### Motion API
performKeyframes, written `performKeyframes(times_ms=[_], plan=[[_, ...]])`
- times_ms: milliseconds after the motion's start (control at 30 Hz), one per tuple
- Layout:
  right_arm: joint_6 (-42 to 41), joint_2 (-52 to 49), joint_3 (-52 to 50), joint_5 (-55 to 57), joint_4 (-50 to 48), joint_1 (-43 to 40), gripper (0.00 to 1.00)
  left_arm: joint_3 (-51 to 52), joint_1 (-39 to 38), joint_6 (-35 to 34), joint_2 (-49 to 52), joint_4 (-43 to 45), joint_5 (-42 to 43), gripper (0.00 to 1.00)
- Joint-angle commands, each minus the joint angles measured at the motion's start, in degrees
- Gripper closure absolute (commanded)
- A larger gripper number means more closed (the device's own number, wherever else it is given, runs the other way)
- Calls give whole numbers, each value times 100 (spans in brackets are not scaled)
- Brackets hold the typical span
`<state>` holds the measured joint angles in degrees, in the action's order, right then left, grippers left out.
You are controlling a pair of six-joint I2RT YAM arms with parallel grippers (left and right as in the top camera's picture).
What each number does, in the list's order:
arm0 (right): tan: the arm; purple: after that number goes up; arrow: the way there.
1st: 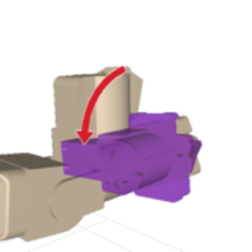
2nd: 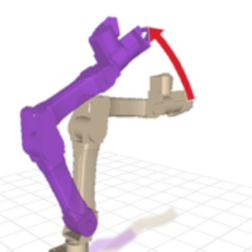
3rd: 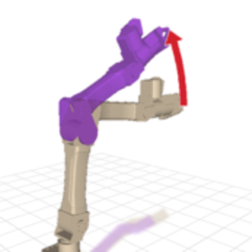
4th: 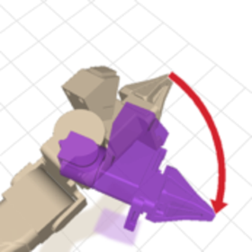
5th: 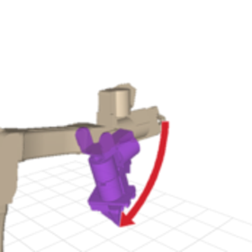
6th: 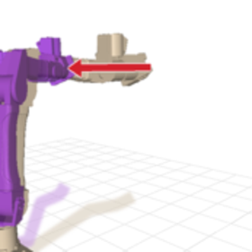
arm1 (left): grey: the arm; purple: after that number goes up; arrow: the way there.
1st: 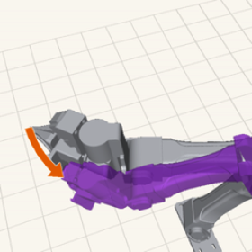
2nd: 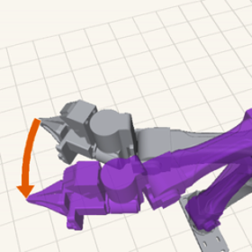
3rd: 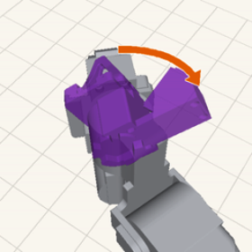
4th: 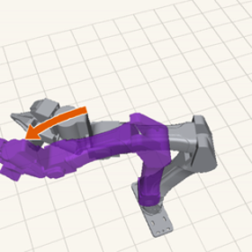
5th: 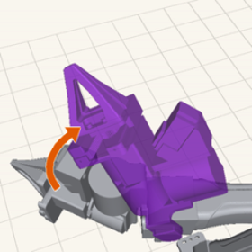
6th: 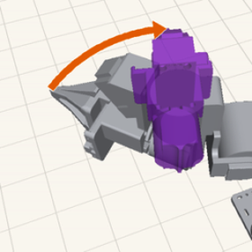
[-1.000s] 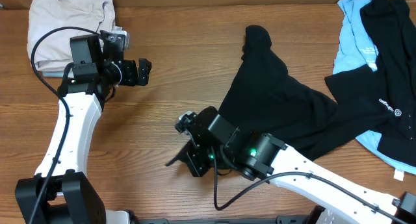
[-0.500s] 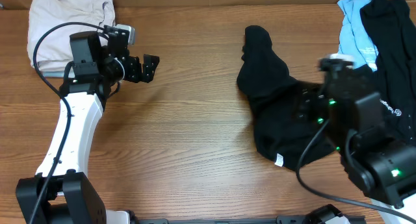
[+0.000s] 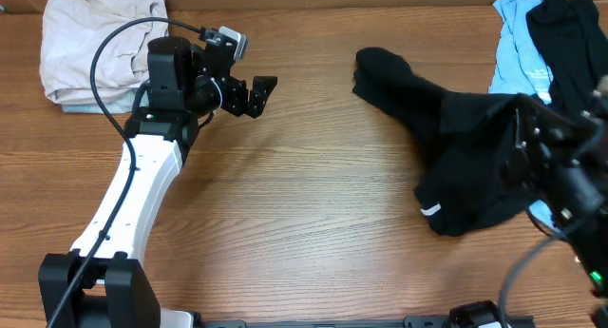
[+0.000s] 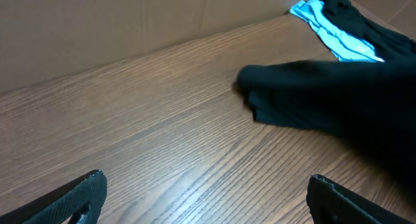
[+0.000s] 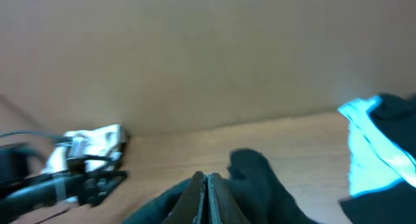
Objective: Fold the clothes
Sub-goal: 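Reach the left gripper to the black shirt's left edge and grasp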
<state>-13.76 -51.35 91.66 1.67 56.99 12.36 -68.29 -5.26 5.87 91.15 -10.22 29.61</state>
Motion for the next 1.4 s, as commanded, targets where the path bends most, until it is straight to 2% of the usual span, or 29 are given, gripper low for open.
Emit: performKeyframes(times_ms=[0,200,367,600,800,900,967,1067,1200,1367], plan=[[184,61,673,-656,212,-33,96,-131,22,-157,9,15,48,0],[186,61,1139,-337,763,-33,96,-133,-2,-133,-20,13,654,0],[177,61,1137,-61,1156,-33,96,-133,-444,236,17,-20,551,0],[111,52,1110,-24,1368,-33,96,-131,-1292,597,562,-162,-833,0],[114,-136,1095,42,1499,-33,96,-136,-1204,-120,1414,-59,-922,0],[114,-341,1095,42,1569,-33,96,-361,-1099,-861,1749,-11,-922,2],[114,-466,1095,42,1593,-33,96,-894,-1084,-1099,1958,-612,-920,3],[114,-710,1095,42,1631,-33,96,-2253,-1095,-1073,2347,-2151,-925,2],[114,-916,1095,42,1639,-33,96,-3320,-1172,-1078,2835,-3469,-901,3],[118,-1075,1095,42,1631,-33,96,-3639,-1506,-1300,3397,-3783,-949,9]])
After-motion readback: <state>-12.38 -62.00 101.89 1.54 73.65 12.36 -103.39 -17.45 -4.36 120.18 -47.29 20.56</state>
